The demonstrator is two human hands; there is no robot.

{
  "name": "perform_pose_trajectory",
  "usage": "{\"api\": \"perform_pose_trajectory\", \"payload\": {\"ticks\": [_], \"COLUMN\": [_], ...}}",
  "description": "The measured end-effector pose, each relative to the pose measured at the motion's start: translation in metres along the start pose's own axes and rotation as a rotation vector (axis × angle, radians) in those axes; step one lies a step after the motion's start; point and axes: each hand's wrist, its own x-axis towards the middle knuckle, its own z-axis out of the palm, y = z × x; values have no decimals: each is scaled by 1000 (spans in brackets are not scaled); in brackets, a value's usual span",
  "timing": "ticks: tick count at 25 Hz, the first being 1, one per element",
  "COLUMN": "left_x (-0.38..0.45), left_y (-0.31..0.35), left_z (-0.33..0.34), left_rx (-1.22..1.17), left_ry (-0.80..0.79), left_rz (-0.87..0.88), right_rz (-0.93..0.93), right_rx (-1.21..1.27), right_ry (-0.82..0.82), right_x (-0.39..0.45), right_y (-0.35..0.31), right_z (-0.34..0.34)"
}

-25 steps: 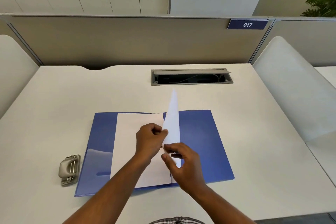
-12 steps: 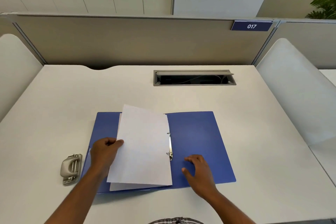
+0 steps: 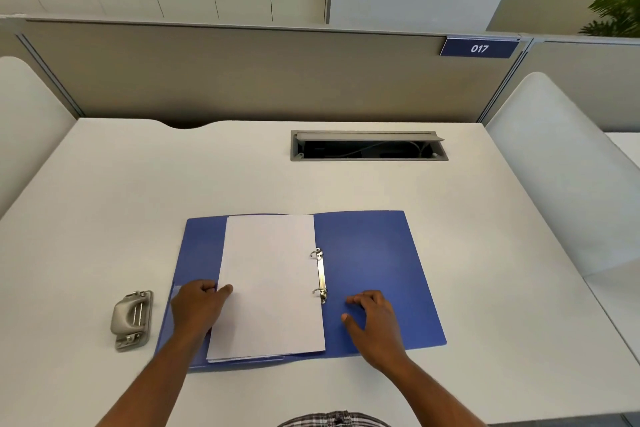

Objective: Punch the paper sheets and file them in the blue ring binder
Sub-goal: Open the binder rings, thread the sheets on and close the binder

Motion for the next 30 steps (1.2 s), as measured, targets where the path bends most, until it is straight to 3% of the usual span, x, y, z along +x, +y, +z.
{"api": "perform_pose_trajectory", "payload": {"ticks": [4,13,19,24,30], "left_x": [1,6,0,-2,-5], "left_y": [1,14,17,14,22], "left_z": [12,20,30,28,19], "left_rx": [167,332,163,52,157], "left_ry": [-22,-99,-101,-137,-141], "left_rz": [19,-126,-243,-274,-275], "right_rz": [43,170,301,384,540], "right_rx": [24,-72,-26,314,626], "right_ry": [-40,-117,-151,-234,-359], "right_x": [-1,-4,4,8,3], "right_y": [-20,-44,-53,-64,-66], "right_z": [9,15,20,22,34]}}
